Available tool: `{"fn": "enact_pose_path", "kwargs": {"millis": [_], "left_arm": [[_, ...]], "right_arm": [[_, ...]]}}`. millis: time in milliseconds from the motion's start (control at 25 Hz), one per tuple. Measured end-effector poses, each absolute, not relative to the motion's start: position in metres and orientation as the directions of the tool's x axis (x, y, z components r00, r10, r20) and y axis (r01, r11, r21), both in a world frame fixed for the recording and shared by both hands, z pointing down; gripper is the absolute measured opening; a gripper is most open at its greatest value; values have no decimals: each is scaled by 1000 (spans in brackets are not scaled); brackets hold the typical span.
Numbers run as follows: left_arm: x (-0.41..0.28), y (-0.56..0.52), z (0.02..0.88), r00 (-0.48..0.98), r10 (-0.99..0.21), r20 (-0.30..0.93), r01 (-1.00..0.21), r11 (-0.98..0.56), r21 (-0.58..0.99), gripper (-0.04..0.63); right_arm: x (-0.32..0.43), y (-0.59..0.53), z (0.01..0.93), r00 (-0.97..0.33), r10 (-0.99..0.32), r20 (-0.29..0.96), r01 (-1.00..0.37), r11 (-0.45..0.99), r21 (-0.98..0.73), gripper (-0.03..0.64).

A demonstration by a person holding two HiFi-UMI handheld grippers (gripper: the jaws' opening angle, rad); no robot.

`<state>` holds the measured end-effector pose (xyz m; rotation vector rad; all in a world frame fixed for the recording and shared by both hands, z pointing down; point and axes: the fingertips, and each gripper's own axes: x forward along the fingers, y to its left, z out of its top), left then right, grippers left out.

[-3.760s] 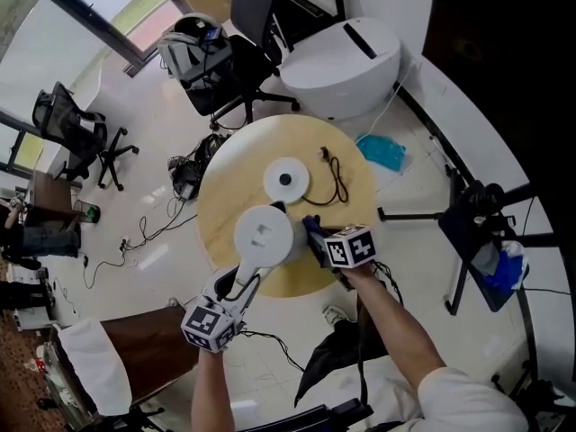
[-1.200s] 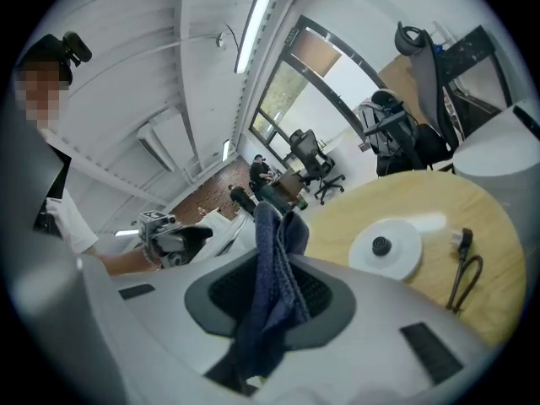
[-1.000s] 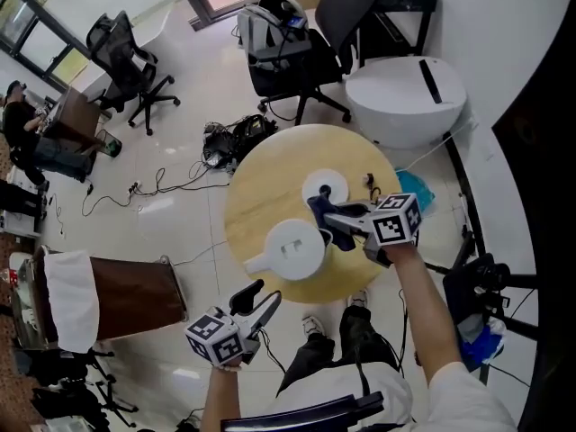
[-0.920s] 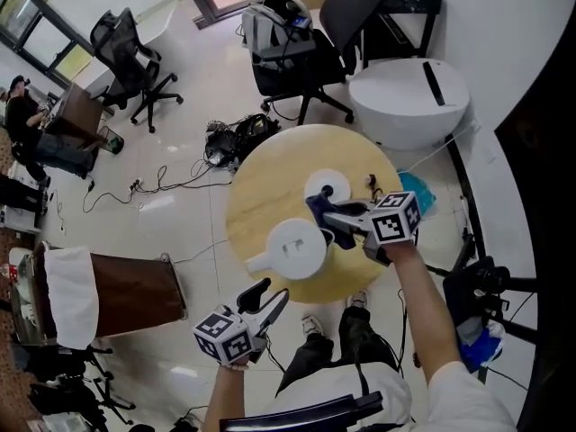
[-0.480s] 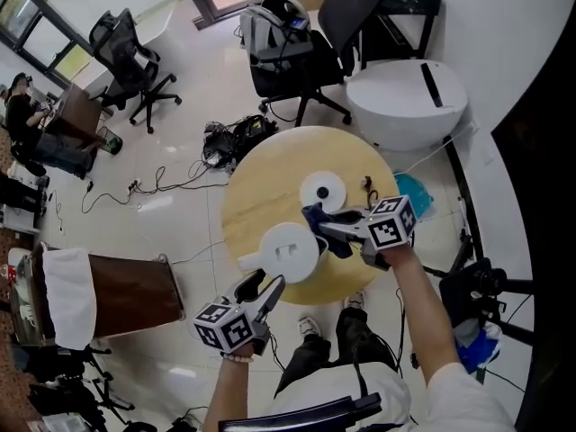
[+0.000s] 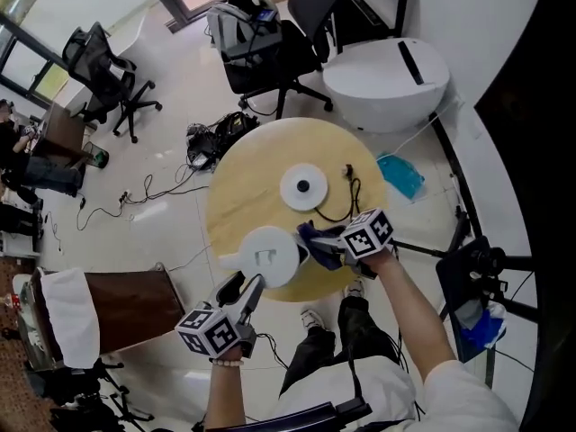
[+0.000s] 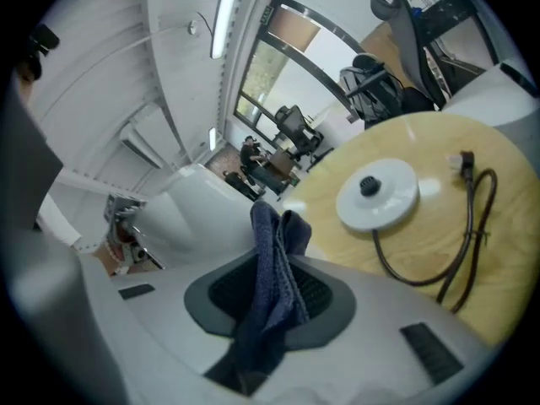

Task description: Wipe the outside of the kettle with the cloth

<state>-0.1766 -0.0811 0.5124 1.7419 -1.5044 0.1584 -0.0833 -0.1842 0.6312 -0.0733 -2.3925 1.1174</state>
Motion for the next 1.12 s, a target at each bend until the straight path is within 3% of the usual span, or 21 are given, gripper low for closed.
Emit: {"fn": "enact_pose_path", "kwargs": {"millis": [160,240,360,600,800,1120], "left_arm": [[-177,-82,511,313,-757,574,-877,1,480,213],[-176,-83,513,338,-745,574,-877,-28,480,213],[-176,-84,515,385,-722,576,-873,-82,480,215],[-177,-89,514,493,-641,589,-854,-226,468,215],[-178,-93,514,549,-575,606,-834,-326,446,218],[-184,-102,510,487,-455,745,-842,-472,262,218]], "right_arm": [[-77,-180,704,-739,199,644,-354,699,-621,84],[-75,-181,719,-710,180,681,-403,690,-601,84],[-74,-181,715,-740,188,646,-392,660,-641,84],[-73,-174,632,-867,181,464,-224,691,-688,84],[-69,-165,554,-912,167,374,-110,779,-617,84],[-68,-152,516,-929,139,344,-76,835,-545,84]]}}
